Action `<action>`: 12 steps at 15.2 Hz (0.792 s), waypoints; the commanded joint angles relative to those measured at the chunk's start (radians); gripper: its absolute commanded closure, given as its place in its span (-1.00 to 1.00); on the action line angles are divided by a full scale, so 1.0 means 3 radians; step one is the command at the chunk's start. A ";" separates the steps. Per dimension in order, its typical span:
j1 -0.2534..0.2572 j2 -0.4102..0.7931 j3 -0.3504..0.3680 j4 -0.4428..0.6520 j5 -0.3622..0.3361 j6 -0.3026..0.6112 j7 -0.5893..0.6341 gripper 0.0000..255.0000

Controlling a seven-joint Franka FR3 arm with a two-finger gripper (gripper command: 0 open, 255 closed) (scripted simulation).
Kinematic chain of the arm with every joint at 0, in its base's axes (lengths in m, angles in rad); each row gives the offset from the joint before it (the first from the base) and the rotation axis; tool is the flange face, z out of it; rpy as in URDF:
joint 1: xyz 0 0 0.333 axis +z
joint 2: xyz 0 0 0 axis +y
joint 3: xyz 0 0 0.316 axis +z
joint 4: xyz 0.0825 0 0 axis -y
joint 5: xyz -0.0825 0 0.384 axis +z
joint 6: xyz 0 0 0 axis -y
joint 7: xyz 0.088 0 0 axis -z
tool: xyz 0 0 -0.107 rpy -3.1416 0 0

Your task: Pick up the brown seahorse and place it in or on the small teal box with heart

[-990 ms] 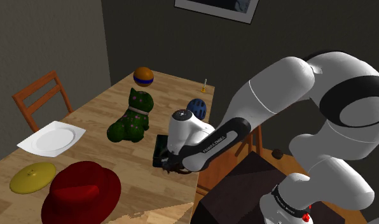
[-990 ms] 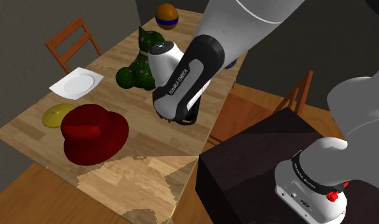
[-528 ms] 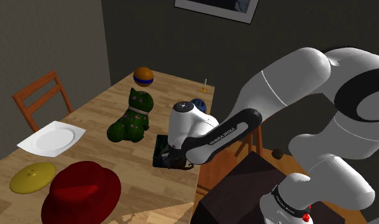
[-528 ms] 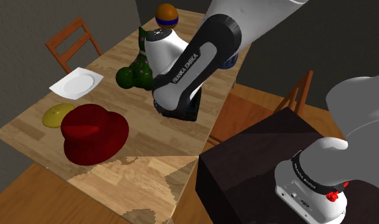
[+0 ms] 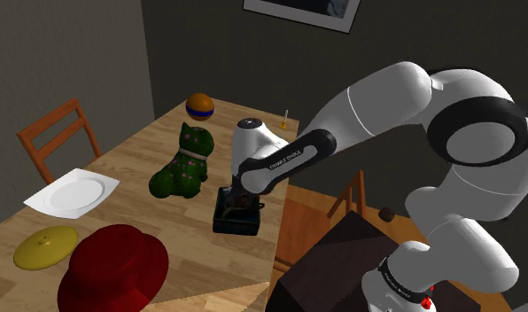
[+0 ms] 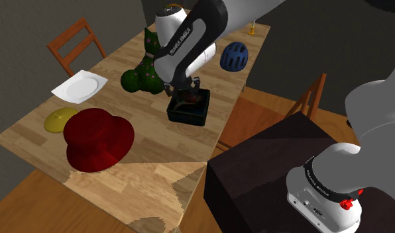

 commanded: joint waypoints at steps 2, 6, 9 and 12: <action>-0.0199 -0.0174 0.0002 0.0267 0.0100 -0.0106 -0.0246 1.00; -0.0406 -0.0385 0.0026 0.0562 0.0204 -0.0204 -0.0460 1.00; -0.0441 -0.0487 0.0071 0.0558 0.0268 -0.0105 -0.0496 1.00; -0.0478 -0.0592 0.0120 0.0561 0.0331 -0.0009 -0.0532 1.00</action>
